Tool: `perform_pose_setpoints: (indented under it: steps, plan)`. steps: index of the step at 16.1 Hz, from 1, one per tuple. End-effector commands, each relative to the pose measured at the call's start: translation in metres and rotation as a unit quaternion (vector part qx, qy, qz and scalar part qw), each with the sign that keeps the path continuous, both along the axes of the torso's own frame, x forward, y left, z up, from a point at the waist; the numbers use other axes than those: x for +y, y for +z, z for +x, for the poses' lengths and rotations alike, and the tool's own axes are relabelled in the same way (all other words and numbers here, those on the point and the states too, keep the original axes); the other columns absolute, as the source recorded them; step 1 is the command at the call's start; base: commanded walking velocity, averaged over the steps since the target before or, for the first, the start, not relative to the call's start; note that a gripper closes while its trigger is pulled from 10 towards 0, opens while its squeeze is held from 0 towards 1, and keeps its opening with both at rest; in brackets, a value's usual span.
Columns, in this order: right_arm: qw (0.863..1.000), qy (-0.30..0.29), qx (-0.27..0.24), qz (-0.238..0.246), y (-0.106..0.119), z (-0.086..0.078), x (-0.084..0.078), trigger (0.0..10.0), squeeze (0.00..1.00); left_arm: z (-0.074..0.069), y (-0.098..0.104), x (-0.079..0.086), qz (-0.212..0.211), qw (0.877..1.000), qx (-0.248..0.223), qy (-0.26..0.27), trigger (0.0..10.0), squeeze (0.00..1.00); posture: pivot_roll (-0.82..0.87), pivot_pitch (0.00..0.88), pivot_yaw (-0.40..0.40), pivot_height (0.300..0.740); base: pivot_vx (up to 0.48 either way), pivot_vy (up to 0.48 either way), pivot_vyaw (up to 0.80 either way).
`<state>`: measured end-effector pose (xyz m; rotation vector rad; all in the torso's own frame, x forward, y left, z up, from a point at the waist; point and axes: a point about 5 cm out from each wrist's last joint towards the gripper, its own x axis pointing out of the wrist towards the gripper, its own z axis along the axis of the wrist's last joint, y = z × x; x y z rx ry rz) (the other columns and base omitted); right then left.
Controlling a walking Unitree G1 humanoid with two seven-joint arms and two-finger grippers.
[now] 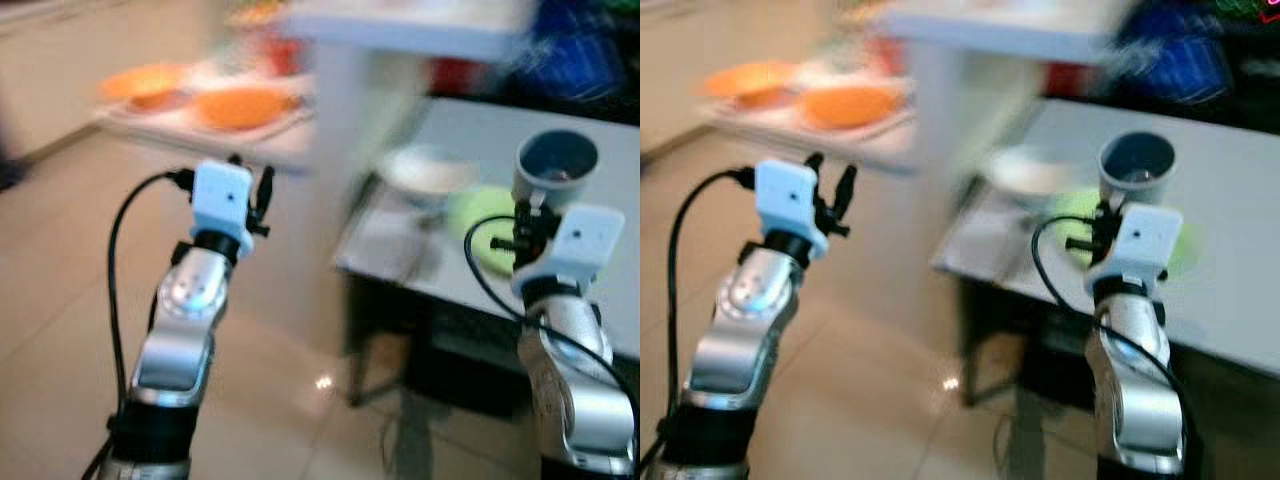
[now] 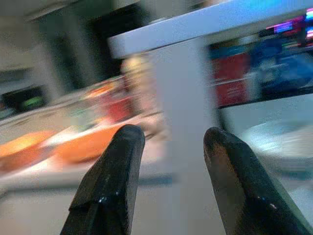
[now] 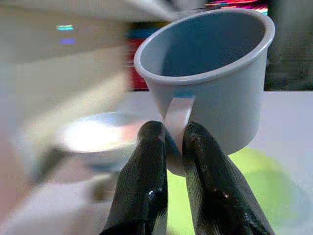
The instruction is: Setting the table
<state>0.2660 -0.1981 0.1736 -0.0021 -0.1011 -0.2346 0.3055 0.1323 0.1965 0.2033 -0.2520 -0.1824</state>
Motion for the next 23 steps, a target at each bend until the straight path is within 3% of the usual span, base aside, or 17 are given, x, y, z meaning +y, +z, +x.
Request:
perform_pose_setpoints:
  steps: [1, 4, 6, 9, 14, 17, 19, 20, 21, 23]
  plan:
    - [1.000, -0.014, -0.001, 0.003, 0.002, -0.002, -0.006, 10.0, 0.00, 0.002, 0.004, -0.008, -0.006, 1.000, -0.003, -0.021, 10.0, 0.00, -0.04, 0.000, 0.032, 0.740, 0.345, 0.000, -0.80]
    - [1.000, -0.018, 0.001, 0.008, 0.002, -0.002, -0.008, 10.0, 0.00, -0.001, 0.002, -0.012, -0.006, 0.999, 0.001, -0.034, 10.0, 0.00, -0.04, 0.000, 0.032, 0.740, 0.355, 0.000, -0.80]
    - [1.000, 0.013, 0.002, 0.012, 0.003, 0.001, -0.001, 10.0, 0.00, -0.001, 0.001, -0.013, -0.007, 0.999, 0.002, -0.038, 10.0, 0.00, -0.04, 0.000, 0.027, 0.740, 0.358, 0.000, -0.61]
    - [0.999, 0.044, 0.000, 0.017, 0.004, 0.001, 0.006, 10.0, 0.00, -0.003, 0.000, -0.013, -0.002, 0.999, 0.009, -0.048, 10.0, 0.00, -0.04, 0.000, 0.026, 0.740, 0.360, 0.000, 0.00]
    - [0.996, 0.081, -0.015, 0.037, 0.018, 0.003, 0.002, 10.0, 0.00, -0.017, -0.008, -0.016, 0.028, 0.995, 0.029, -0.086, 10.0, 0.00, -0.05, 0.000, 0.021, 0.740, 0.140, 0.000, 0.00]
    - [0.993, 0.100, -0.011, 0.069, 0.025, 0.018, -0.007, 10.0, 0.00, -0.027, -0.006, -0.020, 0.049, 0.994, 0.025, -0.098, 10.0, 0.00, -0.05, 0.000, 0.009, 0.740, 0.000, 0.000, 0.00]
    - [0.987, 0.110, -0.009, 0.119, 0.022, 0.035, -0.010, 10.0, 0.00, -0.032, -0.006, -0.023, 0.061, 0.991, 0.029, -0.117, 10.0, 0.00, -0.05, 0.000, 0.008, 0.740, 0.000, 0.000, 0.00]
    - [0.986, 0.114, -0.006, 0.122, 0.020, 0.037, -0.011, 10.0, 0.00, -0.035, -0.007, -0.024, 0.060, 0.990, 0.032, -0.121, 10.0, 0.00, -0.05, 0.000, 0.007, 0.740, 0.000, 0.000, 0.00]
    - [0.980, 0.142, 0.010, 0.136, 0.015, 0.052, -0.008, 10.0, 0.00, -0.039, -0.005, -0.026, 0.062, 0.988, 0.038, -0.139, 10.0, 0.00, -0.05, 0.000, 0.003, 0.740, 0.000, 0.000, 0.00]
    - [0.977, 0.161, 0.017, 0.142, 0.012, 0.064, -0.007, 10.0, 0.00, -0.043, -0.004, -0.026, 0.064, 0.986, 0.041, -0.149, 10.0, 0.00, -0.05, 0.000, -0.002, 0.740, 0.000, 0.000, 0.00]
